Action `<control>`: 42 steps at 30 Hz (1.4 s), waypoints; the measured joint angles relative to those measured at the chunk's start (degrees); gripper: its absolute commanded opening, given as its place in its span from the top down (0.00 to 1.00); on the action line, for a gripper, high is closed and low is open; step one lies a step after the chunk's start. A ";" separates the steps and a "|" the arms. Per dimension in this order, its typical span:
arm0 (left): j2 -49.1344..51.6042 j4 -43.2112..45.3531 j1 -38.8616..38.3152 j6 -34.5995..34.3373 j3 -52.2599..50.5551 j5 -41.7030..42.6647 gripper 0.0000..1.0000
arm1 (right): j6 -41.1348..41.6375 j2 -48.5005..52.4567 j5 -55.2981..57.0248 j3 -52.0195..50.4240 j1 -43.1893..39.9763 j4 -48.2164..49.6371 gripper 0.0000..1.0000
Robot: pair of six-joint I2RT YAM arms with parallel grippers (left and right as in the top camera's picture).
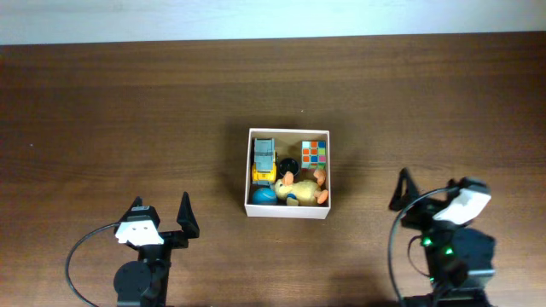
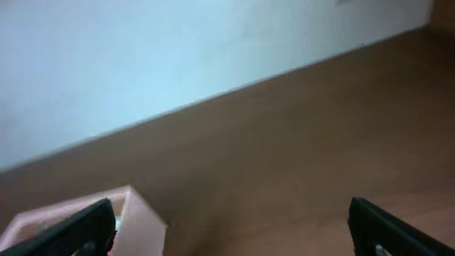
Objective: Pack container
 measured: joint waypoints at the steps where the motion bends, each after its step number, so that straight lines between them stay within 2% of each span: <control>1: 0.00 0.00 0.00 0.00 0.00 0.02 0.01 | -0.35 -1.25 -0.59 -2.21 0.31 1.42 0.01; 9: 0.00 0.00 0.00 0.00 0.00 0.02 0.01 | -1.36 -8.55 -3.32 -10.49 1.62 2.97 0.01; 27: 0.00 0.00 0.00 0.00 0.00 0.00 0.01 | -2.51 -16.24 -4.02 -14.34 3.13 1.64 0.01; 42: 0.00 0.00 0.00 0.00 -0.02 0.00 0.01 | -2.64 -16.35 -4.59 -15.15 3.13 2.01 0.01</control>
